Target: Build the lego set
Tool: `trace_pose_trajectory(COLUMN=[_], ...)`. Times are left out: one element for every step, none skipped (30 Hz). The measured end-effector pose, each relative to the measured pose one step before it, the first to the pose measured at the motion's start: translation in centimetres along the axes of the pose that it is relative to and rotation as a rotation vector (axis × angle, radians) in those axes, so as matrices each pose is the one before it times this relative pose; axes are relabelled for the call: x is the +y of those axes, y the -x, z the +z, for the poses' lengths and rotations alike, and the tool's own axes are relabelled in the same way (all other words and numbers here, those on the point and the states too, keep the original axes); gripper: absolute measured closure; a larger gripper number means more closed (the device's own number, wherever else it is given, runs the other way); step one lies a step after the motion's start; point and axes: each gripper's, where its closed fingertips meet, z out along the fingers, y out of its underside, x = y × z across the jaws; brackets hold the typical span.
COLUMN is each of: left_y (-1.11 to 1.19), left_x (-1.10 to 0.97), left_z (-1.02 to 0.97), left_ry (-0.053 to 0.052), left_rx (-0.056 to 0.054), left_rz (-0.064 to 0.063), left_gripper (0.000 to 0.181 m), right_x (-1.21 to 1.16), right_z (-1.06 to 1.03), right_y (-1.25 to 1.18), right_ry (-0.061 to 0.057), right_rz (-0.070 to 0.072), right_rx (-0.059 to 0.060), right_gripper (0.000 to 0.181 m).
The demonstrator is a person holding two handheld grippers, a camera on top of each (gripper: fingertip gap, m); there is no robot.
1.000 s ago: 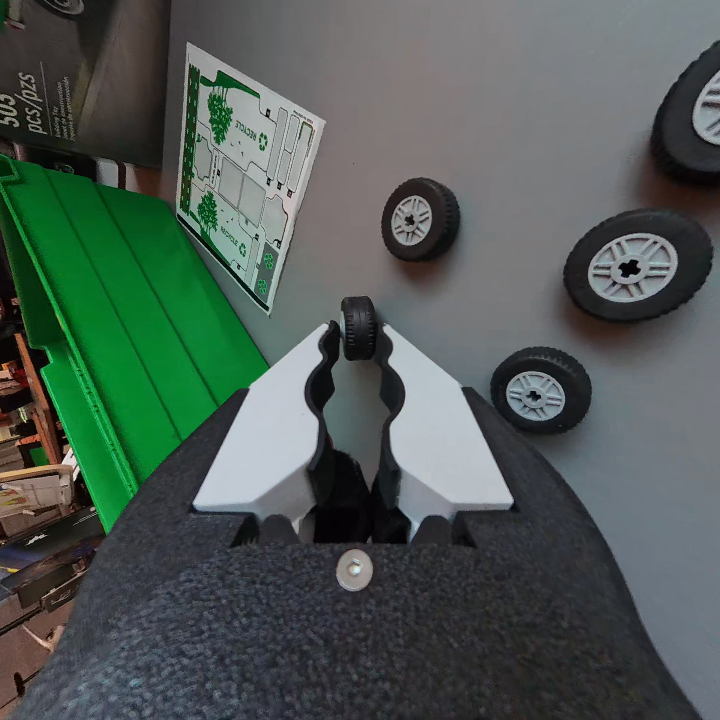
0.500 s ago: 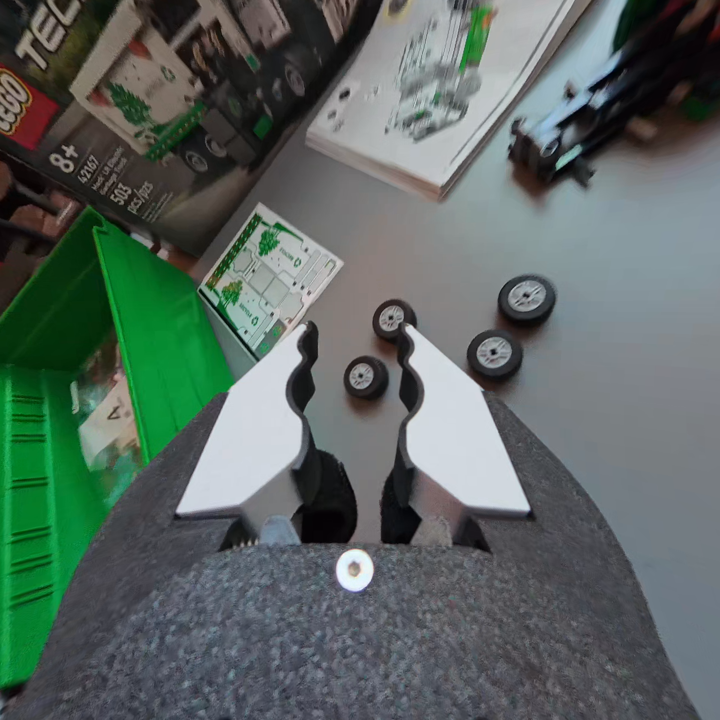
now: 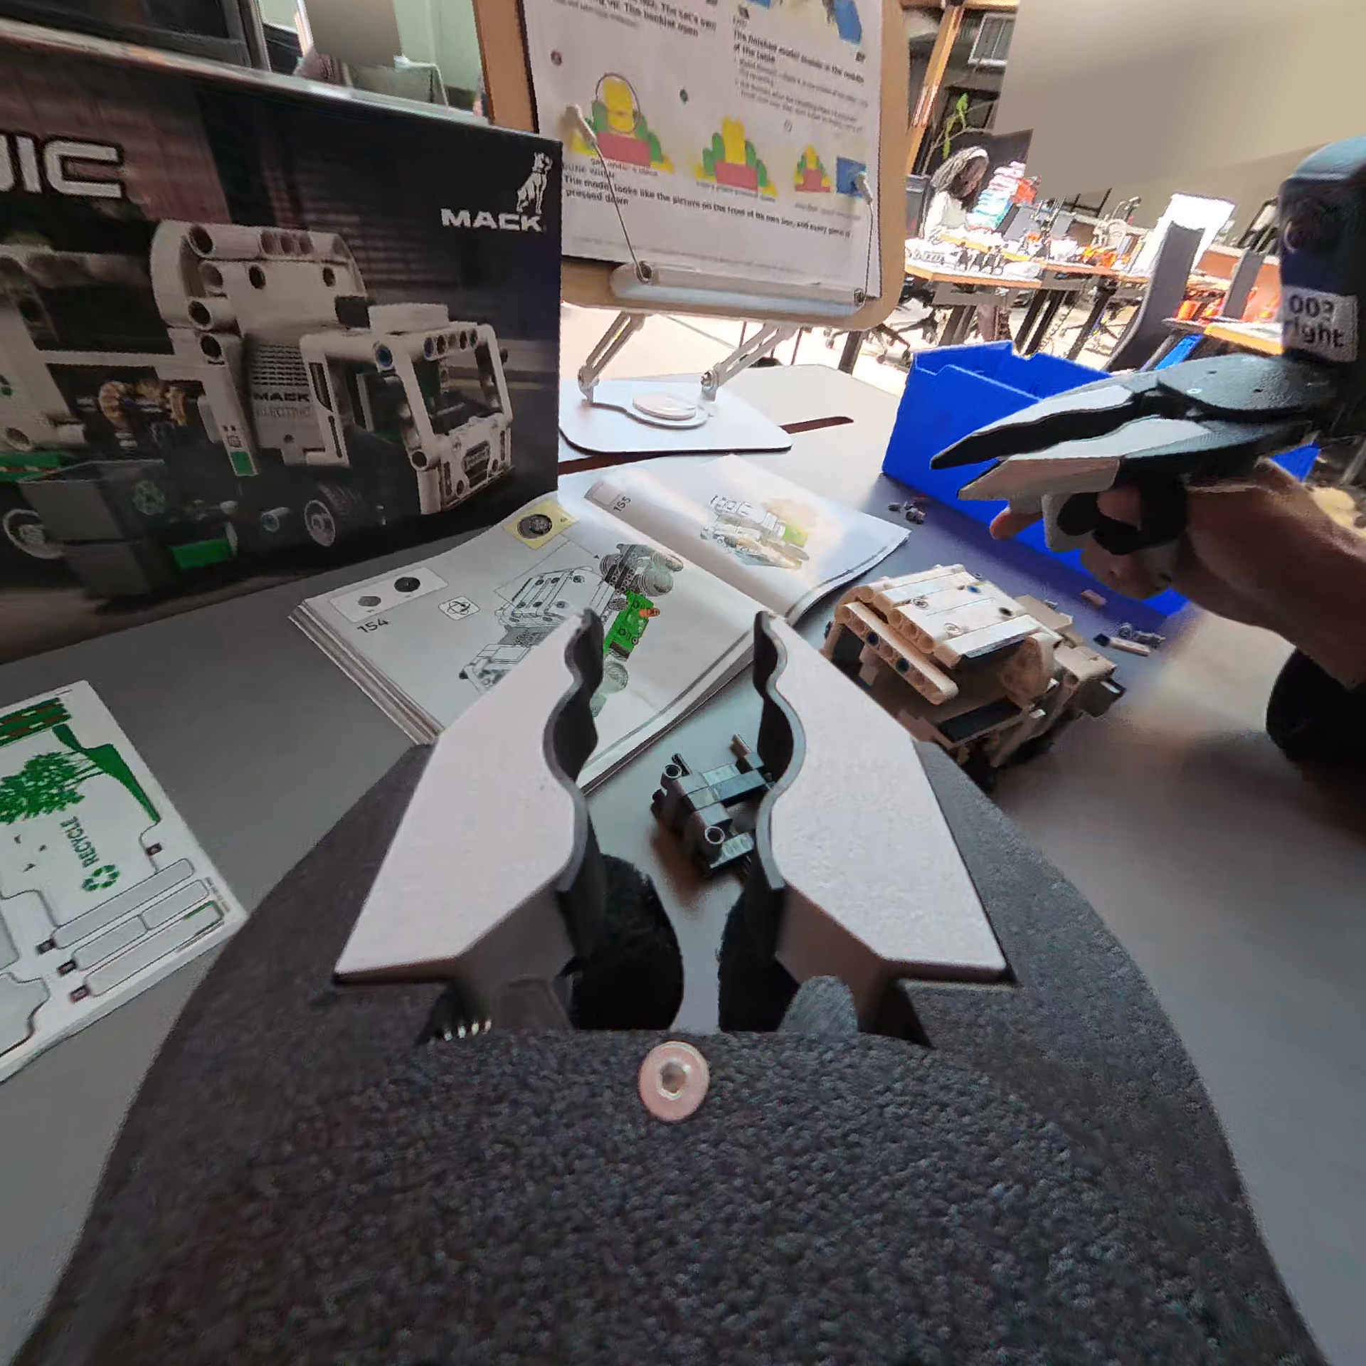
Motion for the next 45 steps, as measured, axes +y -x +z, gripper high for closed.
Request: trace_pose_trajectory(left_y=[-0.184,-0.136,-0.095,-0.218,-0.205,-0.212,-0.408,-0.434,-0.179,0.051,0.099,0.039,0.052,0.150,0.111,0.096,0.127,0.112,0.048,-0.024,-0.023,-0.032,-0.002,0.045,0.047,-0.004,0.012,0.048,0.017,0.016,0.024,0.041,0.062,0.088,0.063,0.062,0.073,0.068,0.070,0.072,0.072,0.029,0.009,0.015,0.037], left_x=[0.310,0.310,0.424,0.450,0.308,0.218,0.202,0.126,-0.031,-0.156,-0.071,0.120,0.187,0.040,-0.101,-0.202,-0.155,-0.057,0.024,0.076,0.045,0.045,-0.002,-0.086,-0.065,0.030,0.076,0.026,0.002,0.007,0.021,0.042,0.051,0.024,-0.028,-0.034,-0.053,-0.044,-0.030,-0.044,-0.042,-0.008,0.014,-0.017,-0.038], left_z=[0.593,0.404,0.211,0.049,-0.077,-0.148,-0.145,-0.118,-0.093,-0.091,-0.021,0.080,0.099,0.033,-0.058,-0.088,-0.076,-0.028,0.015,0.045,0.035,0.020,-0.021,-0.073,-0.069,-0.028,0.007,-0.011,-0.009,-0.021,-0.005,0.011,0.016,0.013,-0.018,-0.015,-0.031,-0.020,-0.028,-0.029,-0.039,-0.014,-0.016,-0.014,-0.033], left_ry=[0.0057,-0.0005,0.0060,0.0156,0.0042,-0.0050,0.0005,0.0024,-0.0031,-0.0096,-0.0040,0.0100,0.0131,0.0020,-0.0081,-0.0126,-0.0091,-0.0020,0.0024,0.0043,0.0025,0.0027,0.0007,-0.0055,-0.0046,0.0037,0.0064,0.0032,0.0006,0.0002,0.0001,0.0014,0.0024,0.0004,-0.0016,-0.0019,-0.0028,-0.0027,-0.0017,-0.0023,-0.0024,-0.0005,0.0010,-0.0001,-0.0029], left_rx=[-0.0090,-0.0122,-0.0132,-0.0012,0.0021,0.0070,0.0213,0.0217,0.0011,-0.0121,-0.0106,-0.0018,0.0017,-0.0005,0.0026,0.0029,-0.0026,-0.0046,-0.0008,0.0028,0.0018,0.0014,-0.0012,-0.0062,-0.0057,-0.0015,-0.0024,-0.0041,-0.0018,-0.0003,-0.0002,0.0002,-0.0008,-0.0011,0.0013,0.0014,0.0007,0.0013,0.0009,-0.0011,-0.0014,-0.0001,0.0004,-0.0016,-0.0031], left_rz=[0.0088,0.0117,0.0089,0.0070,0.0025,-0.0011,-0.0009,0.0047,0.0105,0.0087,0.0030,-0.0008,-0.0034,-0.0054,-0.0061,-0.0045,-0.0020,-0.0003,0.0000,-0.0004,0.0006,0.0027,0.0046,0.0078,0.0103,0.0097,0.0076,0.0062,0.0047,0.0014,-0.0016,-0.0037,-0.0056,-0.0070,-0.0074,-0.0073,-0.0072,-0.0069,-0.0059,-0.0038,-0.0018,-0.0005,0.0005,0.0018,0.0029], left_gripper=[0.143,0.145,0.145,0.145,0.147,0.148,0.148,0.148,0.150,0.152,0.153,0.153,0.153,0.153,0.153,0.153,0.153,0.153,0.153,0.153,0.153,0.153,0.153,0.153,0.153,0.153,0.153,0.153,0.153,0.153,0.153,0.153,0.153,0.153,0.153,0.153,0.153,0.153,0.153,0.153,0.153,0.153,0.153,0.153,0.153], right_x=[0.254,0.309,0.269,0.376,0.586,0.541,0.335,0.117,-0.067,-0.097,0.035,0.075,-0.035,-0.165,-0.105,0.058,0.168,0.142,0.112,0.152,0.110,0.018,-0.009,0.047,0.058,0.019,-0.006,-0.051,-0.084,-0.062,-0.052,-0.047,-0.033,-0.010,0.000,0.027,0.061,0.082,0.035,-0.009,0.002,0.018,-0.010,-0.016,0.016], right_z=[0.375,0.178,-0.082,-0.282,-0.316,-0.246,-0.097,0.035,0.075,0.060,0.076,0.067,0.011,-0.034,-0.021,0.041,0.058,0.058,0.055,0.082,0.071,0.047,0.039,0.036,-0.008,-0.022,-0.044,-0.059,-0.051,-0.042,-0.031,-0.032,-0.015,0.002,0.000,0.019,0.030,0.021,0.014,-0.011,-0.003,0.004,-0.015,-0.001,0.001], right_y=[0.067,-0.047,-0.235,-0.335,-0.151,-0.193,-0.291,-0.053,0.178,0.117,0.282,0.379,0.128,-0.066,-0.041,-0.052,-0.099,-0.087,-0.060,-0.048,0.003,0.094,0.139,0.055,-0.004,-0.051,-0.075,-0.055,-0.027,-0.036,0.012,0.032,0.053,0.059,0.052,0.034,-0.001,-0.044,-0.047,-0.043,-0.030,-0.030,-0.013,-0.017,-0.020], right_ry=[-0.0064,-0.0216,-0.0339,-0.0284,-0.0008,0.0063,0.0014,0.0066,0.0130,0.0069,0.0004,-0.0043,-0.0112,-0.0180,-0.0139,-0.0034,0.0035,0.0013,-0.0016,0.0026,0.0034,-0.0013,-0.0019,0.0028,0.0055,0.0030,0.0014,-0.0015,-0.0042,-0.0036,-0.0034,-0.0042,-0.0016,0.0003,0.0007,0.0008,0.0025,0.0037,0.0013,-0.0024,-0.0009,0.0007,-0.0010,-0.0014,0.0002], right_rz=[0.0475,0.0477,0.0322,0.0226,0.0053,-0.0091,-0.0140,-0.0144,-0.0071,0.0023,0.0091,0.0148,0.0167,0.0119,0.0128,0.0200,0.0207,0.0151,0.0118,0.0122,0.0117,0.0093,0.0057,0.0018,-0.0039,-0.0082,-0.0085,-0.0074,-0.0050,-0.0016,0.0009,0.0027,0.0051,0.0053,0.0044,0.0031,0.0028,0.0027,0.0018,0.0021,0.0033,0.0035,0.0023,0.0016,0.0010], right_rx=[-0.0369,-0.0199,0.0002,0.0159,0.0108,0.0159,0.0245,0.0132,0.0026,0.0094,-0.0054,-0.0187,-0.0087,-0.0022,-0.0076,-0.0103,-0.0075,-0.0063,-0.0049,-0.0052,-0.0061,-0.0083,-0.0085,-0.0023,0.0036,0.0067,0.0079,0.0060,0.0029,0.0019,-0.0005,-0.0027,-0.0030,-0.0044,-0.0036,-0.0029,-0.0018,-0.0003,-0.0001,0.0002,-0.0009,-0.0009,-0.0008,-0.0001,0.0001], right_gripper=[0.145,0.144,0.144,0.145,0.145,0.145,0.144,0.144,0.144,0.146,0.147,0.148,0.149,0.149,0.150,0.150,0.150,0.150,0.150,0.150,0.151,0.151,0.151,0.151,0.152,0.153,0.154,0.154,0.155,0.155,0.155,0.155,0.155,0.155,0.155,0.156,0.156,0.156,0.156,0.157,0.157,0.157,0.157,0.157,0.157])
